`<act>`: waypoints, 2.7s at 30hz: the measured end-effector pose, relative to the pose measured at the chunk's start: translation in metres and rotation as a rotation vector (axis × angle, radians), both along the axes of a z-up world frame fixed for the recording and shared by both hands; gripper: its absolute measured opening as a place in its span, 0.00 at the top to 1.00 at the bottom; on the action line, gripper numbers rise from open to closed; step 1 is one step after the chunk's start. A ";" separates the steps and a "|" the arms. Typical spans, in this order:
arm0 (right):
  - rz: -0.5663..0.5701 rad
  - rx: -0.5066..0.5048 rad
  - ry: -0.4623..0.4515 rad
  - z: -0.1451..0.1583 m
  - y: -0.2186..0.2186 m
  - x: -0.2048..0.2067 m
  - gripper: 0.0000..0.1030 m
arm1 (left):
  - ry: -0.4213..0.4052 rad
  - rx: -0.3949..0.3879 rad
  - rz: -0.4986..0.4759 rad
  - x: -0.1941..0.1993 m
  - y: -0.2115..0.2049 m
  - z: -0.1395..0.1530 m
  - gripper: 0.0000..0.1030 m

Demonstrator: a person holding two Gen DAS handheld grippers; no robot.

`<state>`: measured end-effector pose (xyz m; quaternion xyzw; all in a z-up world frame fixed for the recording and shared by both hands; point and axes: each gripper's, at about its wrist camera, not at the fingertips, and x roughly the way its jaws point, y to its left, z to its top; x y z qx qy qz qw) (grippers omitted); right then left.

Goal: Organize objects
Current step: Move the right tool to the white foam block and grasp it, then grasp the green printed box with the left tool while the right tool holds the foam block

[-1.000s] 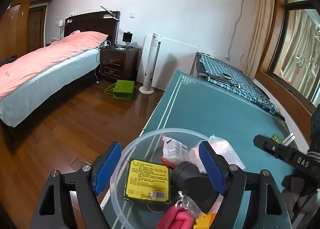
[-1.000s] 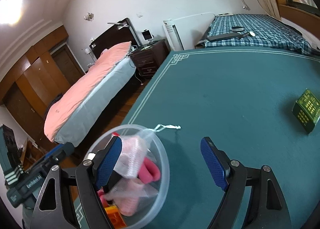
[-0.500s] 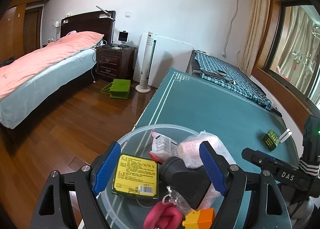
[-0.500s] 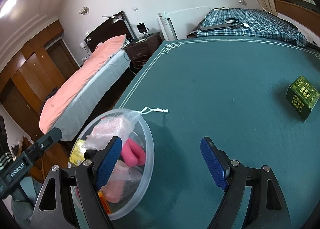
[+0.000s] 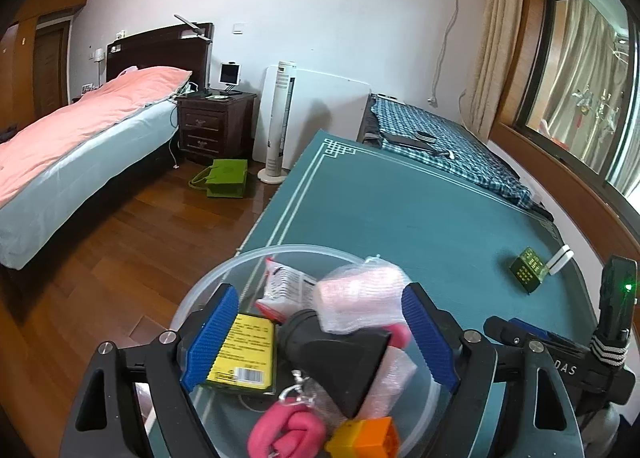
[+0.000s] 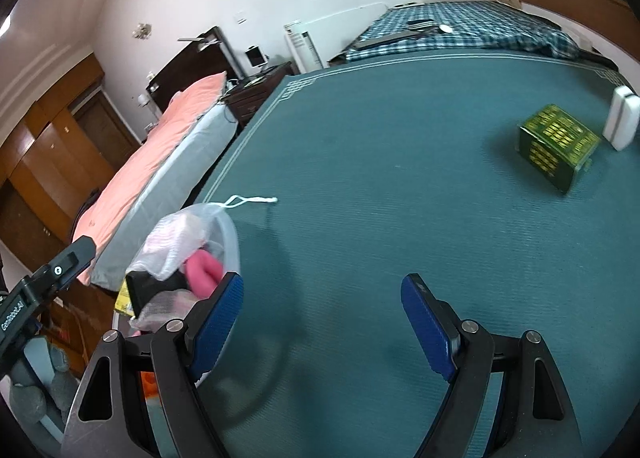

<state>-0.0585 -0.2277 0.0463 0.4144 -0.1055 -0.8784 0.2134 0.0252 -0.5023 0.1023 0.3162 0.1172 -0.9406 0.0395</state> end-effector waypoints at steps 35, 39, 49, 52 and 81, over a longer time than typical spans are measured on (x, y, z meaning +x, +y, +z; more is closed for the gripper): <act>-0.379 0.037 0.053 -0.004 0.212 -0.043 0.20 | -0.068 -0.081 -0.256 -0.051 0.164 -0.008 0.07; -0.416 0.035 0.053 -0.006 0.230 -0.058 0.20 | -0.081 -0.085 -0.293 -0.060 0.183 -0.014 0.07; -0.439 0.054 0.087 -0.003 0.248 -0.100 0.20 | -0.091 -0.092 -0.369 -0.083 0.221 -0.026 0.07; -0.424 0.068 0.097 -0.002 0.248 -0.113 0.20 | -0.096 -0.104 -0.379 -0.090 0.228 -0.031 0.07; -0.403 0.054 0.134 -0.012 0.254 -0.137 0.49 | -0.068 -0.174 -0.567 -0.169 0.315 -0.058 0.07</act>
